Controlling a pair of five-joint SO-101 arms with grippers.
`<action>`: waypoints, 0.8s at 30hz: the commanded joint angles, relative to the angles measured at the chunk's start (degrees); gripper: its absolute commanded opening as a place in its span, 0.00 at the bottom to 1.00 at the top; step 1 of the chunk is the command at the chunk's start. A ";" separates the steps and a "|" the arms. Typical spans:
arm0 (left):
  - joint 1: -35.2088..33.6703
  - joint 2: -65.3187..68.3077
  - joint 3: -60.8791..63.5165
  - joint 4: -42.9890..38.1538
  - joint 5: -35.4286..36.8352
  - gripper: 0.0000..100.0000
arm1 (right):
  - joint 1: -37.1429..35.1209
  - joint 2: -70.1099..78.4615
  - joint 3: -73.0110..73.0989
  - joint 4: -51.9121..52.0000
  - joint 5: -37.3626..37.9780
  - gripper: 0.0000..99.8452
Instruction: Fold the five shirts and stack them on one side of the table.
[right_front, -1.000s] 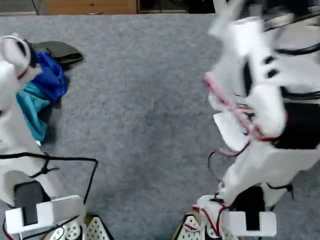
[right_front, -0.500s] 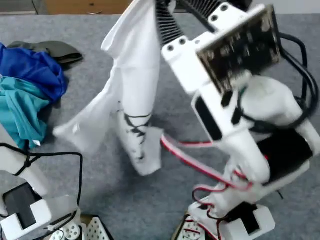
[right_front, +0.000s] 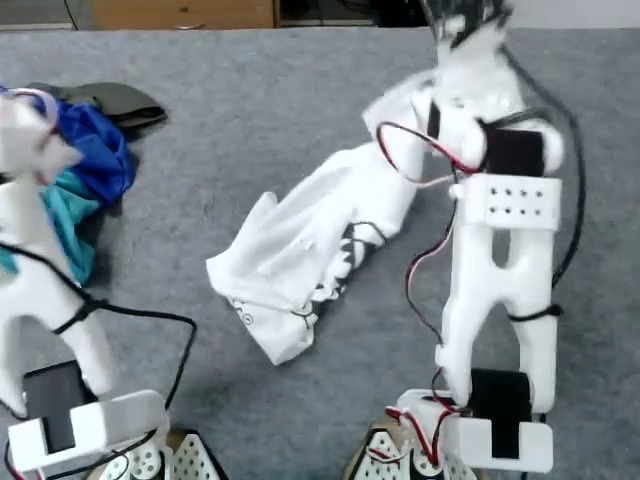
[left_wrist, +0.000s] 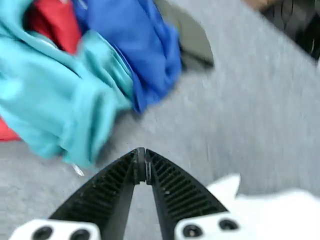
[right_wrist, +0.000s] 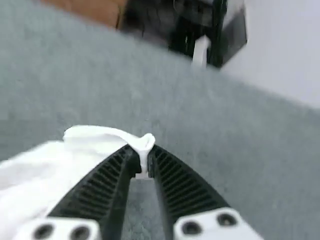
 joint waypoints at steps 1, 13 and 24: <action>8.09 -0.57 5.98 -3.16 0.00 0.02 | 4.53 -0.66 23.96 -23.91 -0.09 0.00; 28.57 -0.48 36.75 -10.81 0.18 0.07 | 16.31 10.86 36.00 -46.15 -0.53 0.00; 37.71 4.79 45.01 -21.98 10.55 0.17 | 16.13 14.37 32.75 -46.15 -0.18 0.00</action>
